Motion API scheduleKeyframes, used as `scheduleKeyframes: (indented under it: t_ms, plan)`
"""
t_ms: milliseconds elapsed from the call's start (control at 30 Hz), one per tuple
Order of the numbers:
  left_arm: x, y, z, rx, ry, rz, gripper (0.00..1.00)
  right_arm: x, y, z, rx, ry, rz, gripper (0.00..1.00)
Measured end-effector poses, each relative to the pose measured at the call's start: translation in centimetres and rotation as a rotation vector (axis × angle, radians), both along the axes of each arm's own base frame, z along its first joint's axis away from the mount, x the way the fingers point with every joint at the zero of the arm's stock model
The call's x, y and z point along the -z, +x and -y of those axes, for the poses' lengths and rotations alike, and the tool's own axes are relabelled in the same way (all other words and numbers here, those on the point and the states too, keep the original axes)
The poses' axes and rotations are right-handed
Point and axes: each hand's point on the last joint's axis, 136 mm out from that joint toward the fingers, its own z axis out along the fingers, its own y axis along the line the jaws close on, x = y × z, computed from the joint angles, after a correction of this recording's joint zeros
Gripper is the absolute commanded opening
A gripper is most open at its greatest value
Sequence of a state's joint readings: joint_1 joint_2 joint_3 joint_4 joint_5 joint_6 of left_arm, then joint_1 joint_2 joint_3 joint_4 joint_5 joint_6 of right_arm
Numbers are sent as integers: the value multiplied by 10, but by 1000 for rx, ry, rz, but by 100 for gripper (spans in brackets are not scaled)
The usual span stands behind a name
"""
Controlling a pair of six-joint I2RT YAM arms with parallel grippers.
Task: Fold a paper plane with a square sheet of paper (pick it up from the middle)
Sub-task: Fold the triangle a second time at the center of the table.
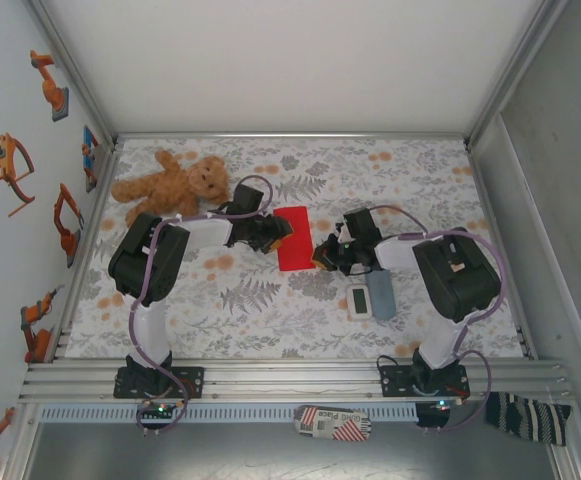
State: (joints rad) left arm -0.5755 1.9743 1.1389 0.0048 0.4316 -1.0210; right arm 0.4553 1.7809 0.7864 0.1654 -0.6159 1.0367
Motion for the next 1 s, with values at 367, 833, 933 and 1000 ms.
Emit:
scheduleKeyframes:
  t_ms: [367,833,933,1000]
  plan:
    - [-23,23,8,11,-31,76,45,-4,-7,5,-15,-25,-7,0]
    - [5,28,4,38,46,33,37,-11,-10,5,-38,-29,12,0]
    - [5,28,4,40,47,34,37,-15,-9,0,-56,-26,29,0]
    - [5,28,4,42,47,35,37,-21,-6,-7,-75,-15,48,0]
